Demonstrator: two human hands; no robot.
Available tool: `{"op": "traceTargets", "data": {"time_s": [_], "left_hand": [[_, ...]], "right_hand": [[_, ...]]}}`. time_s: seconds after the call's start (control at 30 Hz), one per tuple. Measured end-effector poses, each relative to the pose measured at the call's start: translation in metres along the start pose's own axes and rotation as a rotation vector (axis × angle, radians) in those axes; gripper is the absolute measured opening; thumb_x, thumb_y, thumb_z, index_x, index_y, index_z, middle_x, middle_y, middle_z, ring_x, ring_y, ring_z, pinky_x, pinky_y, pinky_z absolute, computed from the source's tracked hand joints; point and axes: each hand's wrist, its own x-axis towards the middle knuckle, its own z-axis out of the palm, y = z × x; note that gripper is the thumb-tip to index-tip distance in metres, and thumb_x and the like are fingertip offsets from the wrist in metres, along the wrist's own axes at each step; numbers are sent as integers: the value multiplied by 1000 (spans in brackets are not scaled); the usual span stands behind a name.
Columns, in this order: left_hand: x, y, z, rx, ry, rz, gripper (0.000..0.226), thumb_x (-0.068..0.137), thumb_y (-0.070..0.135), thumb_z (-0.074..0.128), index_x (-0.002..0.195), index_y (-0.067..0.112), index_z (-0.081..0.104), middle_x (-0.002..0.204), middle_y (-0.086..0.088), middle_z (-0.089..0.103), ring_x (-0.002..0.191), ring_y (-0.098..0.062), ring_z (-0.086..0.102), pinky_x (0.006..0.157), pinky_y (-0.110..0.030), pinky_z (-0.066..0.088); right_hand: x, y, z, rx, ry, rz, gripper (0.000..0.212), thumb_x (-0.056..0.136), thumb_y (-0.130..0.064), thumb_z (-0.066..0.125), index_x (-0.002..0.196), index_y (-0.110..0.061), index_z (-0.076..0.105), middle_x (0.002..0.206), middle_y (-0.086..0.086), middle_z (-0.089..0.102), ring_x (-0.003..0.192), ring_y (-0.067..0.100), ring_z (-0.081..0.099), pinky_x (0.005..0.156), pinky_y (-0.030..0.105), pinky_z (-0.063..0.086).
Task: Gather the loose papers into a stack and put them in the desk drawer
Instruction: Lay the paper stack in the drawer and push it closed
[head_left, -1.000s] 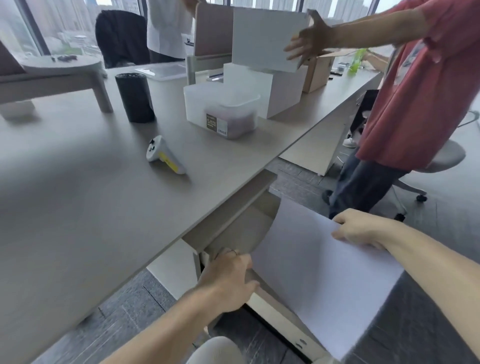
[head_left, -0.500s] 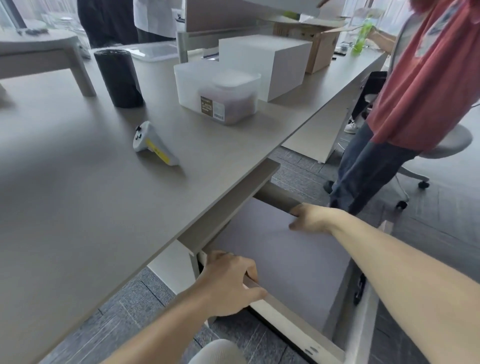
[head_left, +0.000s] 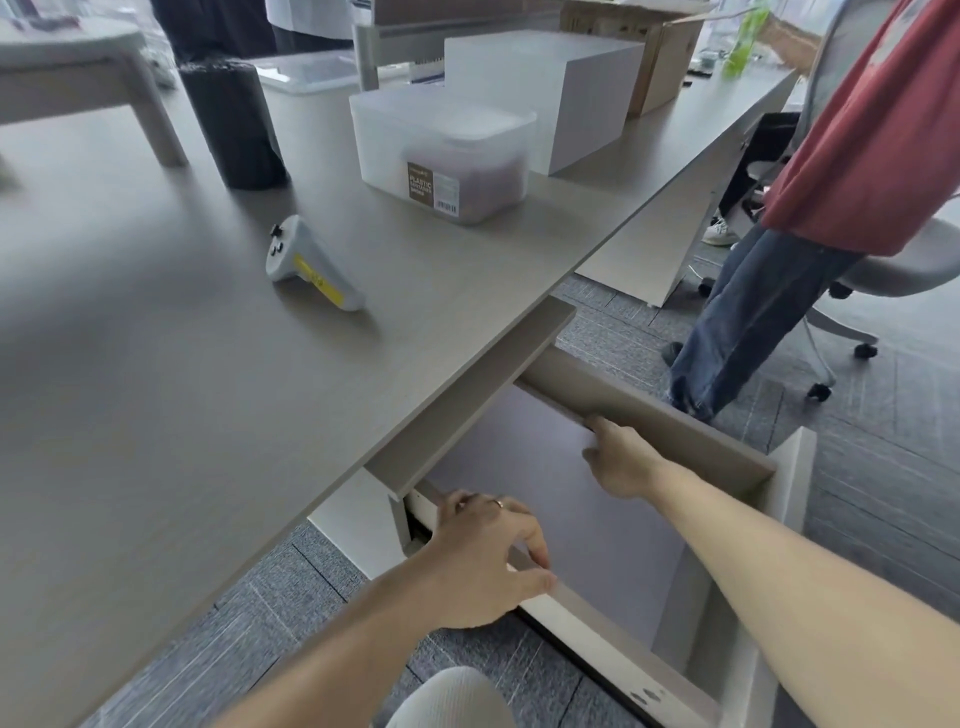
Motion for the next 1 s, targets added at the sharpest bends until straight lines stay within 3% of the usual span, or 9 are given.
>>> {"op": "traceTargets", "data": {"time_s": [0.1,0.23,0.3,0.4,0.53,0.67,0.77,1.0], "left_hand": [[0,1,0,-11,-3,8,27,88,54,66,102,31,74,138,13,61,135,-8,47,96,-20,6],[-2,3,-3,-34,7,13,28,89,51,68,103,28,74,138,10,61,135,-9,46,92,-17,6],[-4,4,-4,-36,12,16,29,89,51,69,103,27,74,139,9,61,135,-10,45,90,-16,7],[-4,6,-4,-32,14,20,30,88,53,68,103,27,74,139,9,61,134,-10,46,91,-17,8],[-3,5,-3,-39,7,22,29,88,52,68,102,27,74,135,9,63,133,-8,48,93,-18,8],[-4,4,-2,-37,17,18,27,88,51,68,102,29,74,136,10,62,132,-7,47,96,-11,4],[-4,4,-3,-20,6,20,29,88,52,67,104,28,73,140,12,60,133,-9,47,94,-15,5],[-5,5,0,-16,-23,3,32,89,55,65,106,29,72,145,17,54,137,-6,42,94,-15,5]], "right_hand": [[-1,-1,4,-46,-17,-43,52,104,-21,48,149,0,35,147,24,51,137,38,49,109,41,42],[-7,-6,12,-87,2,-92,82,99,-32,57,162,-7,11,164,16,23,152,41,25,122,51,27],[-10,-5,14,-11,57,-69,90,96,-32,61,163,-7,6,164,17,26,152,40,29,120,50,30],[-15,-7,16,-18,157,-85,86,96,-24,60,162,-8,8,157,18,40,145,39,41,110,47,42],[-14,-28,23,-182,105,-248,83,96,-30,55,165,-23,9,166,10,24,151,39,28,117,49,32],[-6,-32,20,-67,27,-230,87,91,-48,61,164,-28,17,167,10,24,153,38,27,121,50,29],[-6,-8,10,41,64,-141,92,89,-51,64,163,-22,19,165,16,29,153,38,30,122,46,30],[-8,-4,2,-29,9,-34,96,86,-57,65,160,-9,27,164,18,32,152,37,30,122,44,31]]}}
